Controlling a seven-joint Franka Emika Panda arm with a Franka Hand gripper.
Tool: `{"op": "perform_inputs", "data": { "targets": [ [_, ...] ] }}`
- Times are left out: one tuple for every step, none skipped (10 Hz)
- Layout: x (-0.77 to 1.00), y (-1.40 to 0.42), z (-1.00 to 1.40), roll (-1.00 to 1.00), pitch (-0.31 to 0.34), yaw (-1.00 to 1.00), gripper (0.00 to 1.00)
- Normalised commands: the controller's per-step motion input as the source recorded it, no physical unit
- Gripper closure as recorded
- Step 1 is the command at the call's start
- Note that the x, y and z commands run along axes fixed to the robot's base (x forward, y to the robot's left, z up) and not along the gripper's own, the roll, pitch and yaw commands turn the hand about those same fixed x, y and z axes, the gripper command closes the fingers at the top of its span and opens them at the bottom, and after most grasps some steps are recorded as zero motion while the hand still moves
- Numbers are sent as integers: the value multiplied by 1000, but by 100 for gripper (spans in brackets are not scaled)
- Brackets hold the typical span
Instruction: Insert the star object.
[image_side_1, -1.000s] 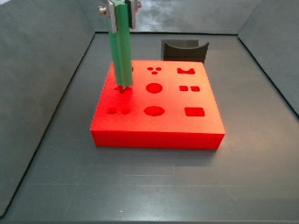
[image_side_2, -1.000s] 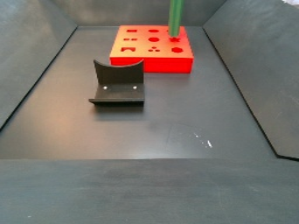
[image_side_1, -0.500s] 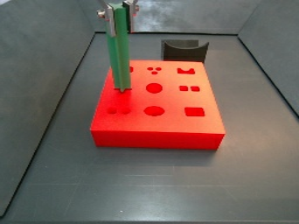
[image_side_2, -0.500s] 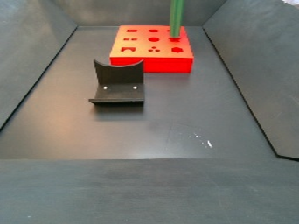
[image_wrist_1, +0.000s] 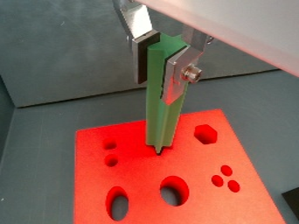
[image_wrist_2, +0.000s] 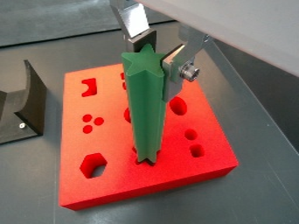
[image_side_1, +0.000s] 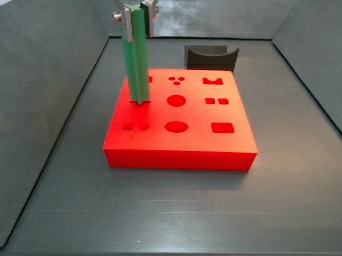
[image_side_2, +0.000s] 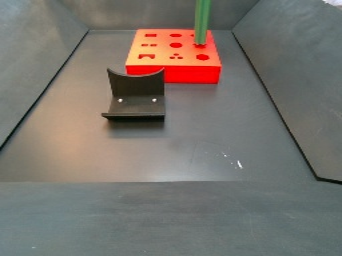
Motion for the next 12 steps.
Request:
{"op": "perform_inputs", "data": {
  "targets": [
    [234,31,-29,0,0,146,100],
    [111,23,-80,0,0,111,100],
    [0,0,-97,11,0,49,100],
    [-20,0,-100,4,0,23,100],
    [-86,0,-89,0,0,0,100],
    [-11,0,-137,0,-19,9,100],
    [0,0,-271,-3,-57,0,100],
    [43,-6,-323,-16,-70,34,100],
    [206,-6,-254,-16,-46,66,100],
    [211,0,-291,0,-39,49,100],
    [109,0,-326,0,-36,40,100],
    [6,0,-386,40,-34,34,100]
  ]
}}
